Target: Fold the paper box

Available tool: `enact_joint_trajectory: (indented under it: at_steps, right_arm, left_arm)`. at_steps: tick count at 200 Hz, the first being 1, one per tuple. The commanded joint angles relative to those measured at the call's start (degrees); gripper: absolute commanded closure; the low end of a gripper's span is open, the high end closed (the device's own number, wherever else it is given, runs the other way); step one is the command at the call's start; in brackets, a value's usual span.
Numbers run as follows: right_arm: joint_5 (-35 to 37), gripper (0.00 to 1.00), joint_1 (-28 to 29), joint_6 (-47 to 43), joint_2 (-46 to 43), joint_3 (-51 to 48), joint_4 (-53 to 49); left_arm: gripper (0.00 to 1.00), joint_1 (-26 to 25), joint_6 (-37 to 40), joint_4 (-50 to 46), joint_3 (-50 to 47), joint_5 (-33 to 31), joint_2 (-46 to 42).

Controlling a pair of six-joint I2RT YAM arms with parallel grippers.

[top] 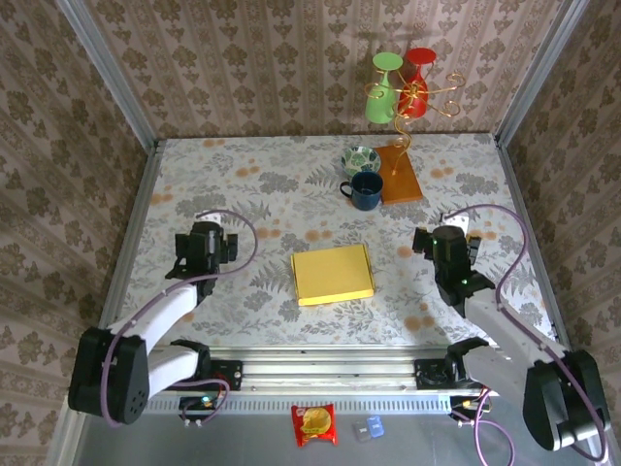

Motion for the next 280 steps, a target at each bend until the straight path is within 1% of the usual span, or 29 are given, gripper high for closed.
enact_joint_trajectory:
  at_steps: [1, 24, 49, 69, 79, 107, 118, 126, 136, 139, 151, 166, 176, 194, 205, 221, 226, 231, 233, 234, 235, 239, 243, 247, 258, 269, 280]
  right_arm:
    - [-5.3, 0.00, -3.3, -3.0, 3.8, -1.9, 12.1]
    - [-9.2, 0.00, -6.4, -3.0, 7.9, -3.0, 18.0]
    - [-12.8, 0.00, -9.2, -4.0, 12.2, -2.8, 22.4]
    - [-15.7, 0.00, -11.1, -3.9, 15.9, -1.7, 26.5]
    - [-17.0, 0.00, -12.0, -3.7, 17.8, -1.0, 28.3]
    - [-18.9, 0.00, -13.4, -4.5, 21.3, 0.7, 31.1]
    - [-19.8, 0.00, -14.3, -4.4, 22.4, -0.3, 34.2]
    - [-20.5, 0.00, -15.0, -4.0, 22.5, -0.6, 35.6]
    - [-20.9, 0.00, -15.6, -3.4, 24.6, -0.3, 36.0]
    - [-20.9, 0.00, -15.5, -3.5, 24.6, 0.1, 35.4]
    - [-21.5, 0.00, -15.4, -3.9, 24.8, 0.5, 34.8]
    - [-21.7, 0.00, -15.4, -3.9, 24.7, 0.0, 35.6]
    - [-21.7, 0.00, -15.4, -4.0, 24.7, 0.0, 35.7]
    - [-21.7, 0.00, -15.4, -4.1, 24.8, 0.1, 35.6]
    - [-21.3, 0.00, -15.1, -4.3, 24.8, -0.1, 35.7]
    - [-19.7, 0.00, -13.8, -5.3, 25.1, -1.4, 38.3]
    - [-19.6, 0.00, -13.1, -6.0, 25.7, -2.5, 40.5]
    - [-19.6, 0.00, -12.5, -6.8, 27.0, -4.1, 45.4]
    - [-19.6, 0.00, -12.3, -7.1, 28.0, -4.7, 48.0]
    - [-19.5, 0.00, -12.1, -7.4, 28.8, -5.9, 51.3]
    - [-19.5, 0.00, -12.1, -7.4, 28.8, -5.9, 51.3]
    - [-18.6, 0.00, -11.5, -8.4, 32.2, -8.4, 60.6]
    - [-17.3, 0.00, -11.0, -8.6, 33.2, -9.6, 63.6]
    - [-16.7, 0.00, -10.8, -8.4, 32.5, -10.0, 62.2]
    - [-16.3, 0.00, -11.0, -7.5, 29.1, -7.9, 53.2]
    - [-16.2, 0.00, -11.0, -7.7, 31.2, -5.5, 52.1]
    - [-15.9, 0.00, -11.0, -7.3, 30.7, -0.9, 42.3]
  left_arm:
    - [0.00, 2.9, 3.9, 14.3, -2.3, 5.9, 3.4]
    - [0.00, 5.6, 3.6, 25.9, -5.3, 8.5, 7.8]
    - [0.00, 6.9, 3.4, 26.7, -3.5, 10.9, 10.8]
    - [0.00, 8.0, 4.5, 30.4, -2.9, 12.5, 13.3]
    - [0.00, 8.8, 4.6, 29.4, -1.7, 13.1, 14.2]
    - [0.00, 11.1, 6.3, 33.5, -2.2, 15.3, 16.3]
    - [0.00, 12.2, 5.3, 41.0, -5.0, 15.4, 18.9]
    - [0.00, 13.3, 4.2, 48.7, -7.4, 15.6, 21.7]
    - [0.00, 14.3, 4.1, 58.6, -10.1, 15.2, 26.0]
    - [0.00, 14.4, 3.9, 60.3, -10.5, 15.1, 26.2]
    - [0.00, 14.6, 2.1, 54.9, -10.4, 15.1, 23.5]
    - [0.00, 14.6, 3.8, 58.5, -10.1, 16.0, 25.5]
    - [0.00, 14.7, 2.7, 52.5, -8.3, 16.2, 24.2]
    - [0.00, 15.1, 2.4, 47.1, -5.3, 15.9, 24.3]
    - [0.00, 14.9, 3.0, 48.7, -5.6, 15.7, 24.8]
    - [0.00, 14.9, 2.9, 48.5, -5.7, 15.8, 24.7]
    - [0.00, 14.9, 2.9, 48.7, -5.8, 15.8, 24.6]
    - [0.00, 15.0, 2.7, 48.5, -5.8, 15.9, 24.5]
    - [0.00, 15.0, 2.8, 48.5, -5.8, 15.8, 24.5]
    - [0.00, 15.0, 2.8, 48.5, -5.8, 15.8, 24.6]
    - [0.00, 15.0, 2.8, 48.6, -5.8, 15.8, 24.6]
    - [0.00, 14.9, 2.9, 48.8, -5.8, 15.8, 24.6]
    - [0.00, 14.9, 2.9, 48.7, -5.8, 15.8, 24.6]
    - [0.00, 14.9, 2.8, 48.6, -5.8, 15.8, 24.5]
    - [0.00, 14.9, 2.9, 48.6, -5.8, 15.8, 24.6]
    - [0.00, 14.9, 3.0, 48.4, -5.7, 15.8, 24.6]
    - [0.00, 14.9, 3.0, 48.4, -5.7, 15.7, 24.6]
